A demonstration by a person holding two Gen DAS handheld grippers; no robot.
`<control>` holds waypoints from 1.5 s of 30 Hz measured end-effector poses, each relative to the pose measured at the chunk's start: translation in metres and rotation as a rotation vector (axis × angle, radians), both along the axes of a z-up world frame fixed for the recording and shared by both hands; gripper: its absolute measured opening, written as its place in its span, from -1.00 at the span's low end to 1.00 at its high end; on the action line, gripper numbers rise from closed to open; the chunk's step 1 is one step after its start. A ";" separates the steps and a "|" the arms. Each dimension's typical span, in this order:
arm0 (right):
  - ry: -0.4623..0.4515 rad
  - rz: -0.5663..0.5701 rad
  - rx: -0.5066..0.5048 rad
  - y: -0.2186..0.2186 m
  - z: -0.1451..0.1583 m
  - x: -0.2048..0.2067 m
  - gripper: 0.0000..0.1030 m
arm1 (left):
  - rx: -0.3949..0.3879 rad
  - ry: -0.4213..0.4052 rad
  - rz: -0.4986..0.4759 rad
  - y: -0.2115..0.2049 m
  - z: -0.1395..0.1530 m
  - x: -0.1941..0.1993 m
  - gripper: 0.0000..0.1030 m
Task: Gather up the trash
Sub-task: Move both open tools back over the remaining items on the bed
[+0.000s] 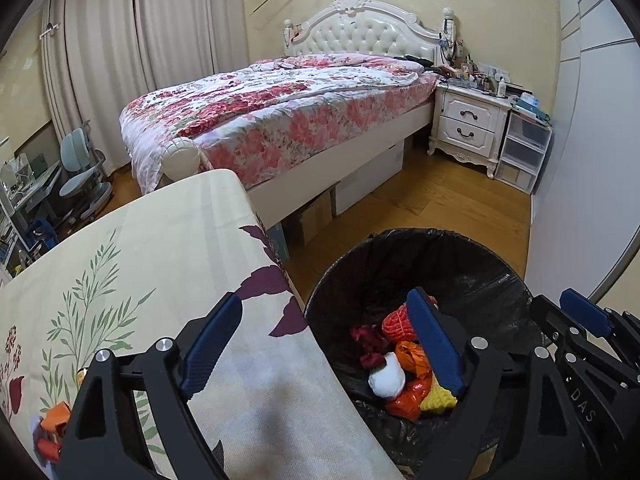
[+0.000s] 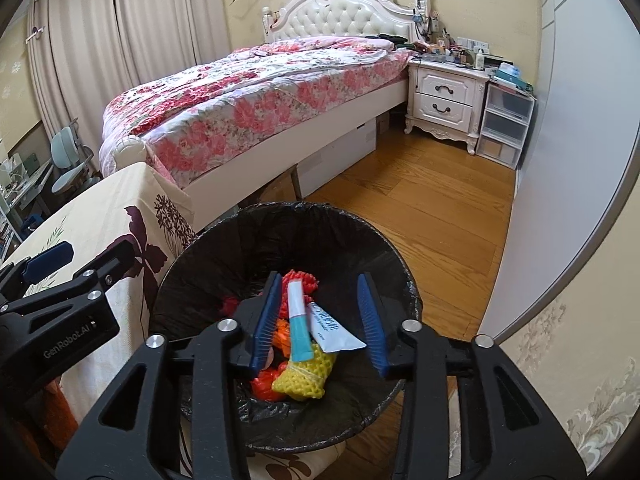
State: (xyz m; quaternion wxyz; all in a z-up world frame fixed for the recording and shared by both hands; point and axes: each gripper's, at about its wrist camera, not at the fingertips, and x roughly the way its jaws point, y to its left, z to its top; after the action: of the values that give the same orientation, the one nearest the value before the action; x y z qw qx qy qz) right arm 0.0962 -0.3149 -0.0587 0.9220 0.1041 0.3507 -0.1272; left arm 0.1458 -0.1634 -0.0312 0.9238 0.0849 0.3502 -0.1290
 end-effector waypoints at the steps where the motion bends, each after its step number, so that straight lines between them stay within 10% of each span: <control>1: -0.001 -0.004 -0.005 -0.001 0.000 -0.001 -0.14 | 0.002 -0.001 0.003 0.001 0.000 0.000 0.65; 14: -0.014 -0.005 -0.021 0.012 0.008 -0.016 0.31 | 0.019 -0.031 0.080 0.032 0.016 -0.017 0.70; 45: -0.018 0.398 -0.025 0.191 0.030 -0.033 0.32 | 0.054 0.003 0.451 0.258 0.017 -0.113 0.70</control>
State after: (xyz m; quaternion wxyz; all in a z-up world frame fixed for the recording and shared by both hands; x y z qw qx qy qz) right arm 0.0635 -0.1239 -0.0291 0.9333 0.0223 0.3543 0.0540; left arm 0.0325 0.0950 -0.0140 0.9261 0.0288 0.3652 0.0902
